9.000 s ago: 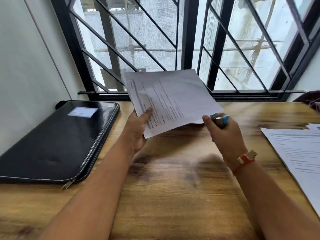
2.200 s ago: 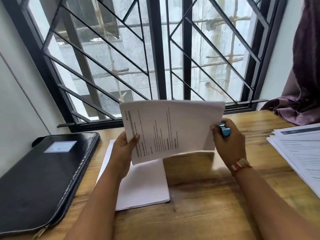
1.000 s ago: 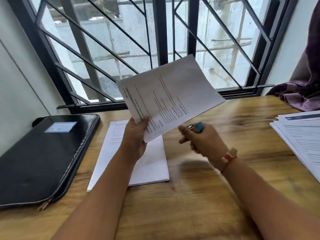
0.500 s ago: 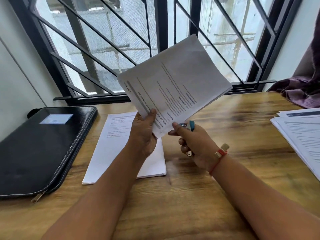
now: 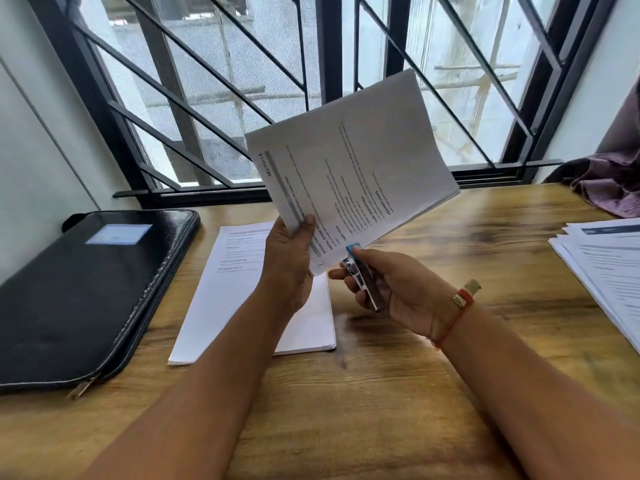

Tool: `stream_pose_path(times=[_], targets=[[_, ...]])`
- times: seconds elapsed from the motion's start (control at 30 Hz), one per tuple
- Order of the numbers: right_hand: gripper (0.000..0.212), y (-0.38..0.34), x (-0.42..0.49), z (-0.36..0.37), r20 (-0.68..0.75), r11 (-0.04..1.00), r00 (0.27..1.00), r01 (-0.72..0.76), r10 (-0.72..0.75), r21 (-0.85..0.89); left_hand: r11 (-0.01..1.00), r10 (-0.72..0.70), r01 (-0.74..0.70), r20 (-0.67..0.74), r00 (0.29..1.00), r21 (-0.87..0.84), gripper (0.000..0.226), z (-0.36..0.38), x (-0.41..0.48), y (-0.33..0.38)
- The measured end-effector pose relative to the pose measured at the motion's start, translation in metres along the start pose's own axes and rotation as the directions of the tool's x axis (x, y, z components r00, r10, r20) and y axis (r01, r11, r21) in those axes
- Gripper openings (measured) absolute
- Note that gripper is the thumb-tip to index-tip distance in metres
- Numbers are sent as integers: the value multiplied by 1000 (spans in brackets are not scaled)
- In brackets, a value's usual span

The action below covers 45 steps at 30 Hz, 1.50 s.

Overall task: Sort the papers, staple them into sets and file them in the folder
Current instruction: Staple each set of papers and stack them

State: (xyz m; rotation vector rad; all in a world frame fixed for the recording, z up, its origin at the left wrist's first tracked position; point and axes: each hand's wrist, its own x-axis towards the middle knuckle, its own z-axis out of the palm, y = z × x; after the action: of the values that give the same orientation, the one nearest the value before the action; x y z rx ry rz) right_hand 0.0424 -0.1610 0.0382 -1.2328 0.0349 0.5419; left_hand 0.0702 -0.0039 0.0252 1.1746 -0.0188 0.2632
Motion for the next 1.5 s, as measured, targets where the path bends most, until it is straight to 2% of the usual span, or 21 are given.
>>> stream_pose_path(times=[0.1,0.23,0.4,0.6,0.77,0.93,1.2,1.4,1.5], targets=[[40,1,1,-1,-41,1000,999,22,-22,0,1000,-14,14,-14,1000,10,24,1,-1,0],[32,0,1,-2,-97,999,995,40,-38,17,1000,-12,12,-30,999,17,24,2,-1,1],[36,-2,2,-6,-148,998,989,-7,16,60,1000,-6,6,-46,999,14,25,1,1,3],[39,-2,1,-6,-97,995,995,0,10,97,1000,-22,23,-42,999,18,28,1,-1,3],[60,-4,-1,-9,-21,981,1000,10,-6,193,1000,-20,21,-68,998,23,28,1,-1,6],[54,-3,0,-12,-1,972,1000,10,-10,234,998,-5,10,-72,997,69,28,2,-2,5],[48,-7,-1,-12,-35,975,999,-8,17,224,949,146,-135,-18,989,284,25,-3,1,0],[43,-8,-3,-11,-97,979,995,17,2,202,943,158,-157,20,987,295,23,-2,-1,-2],[41,-6,-4,-7,-125,986,992,21,0,168,966,113,-115,22,993,231,22,2,-4,-4]])
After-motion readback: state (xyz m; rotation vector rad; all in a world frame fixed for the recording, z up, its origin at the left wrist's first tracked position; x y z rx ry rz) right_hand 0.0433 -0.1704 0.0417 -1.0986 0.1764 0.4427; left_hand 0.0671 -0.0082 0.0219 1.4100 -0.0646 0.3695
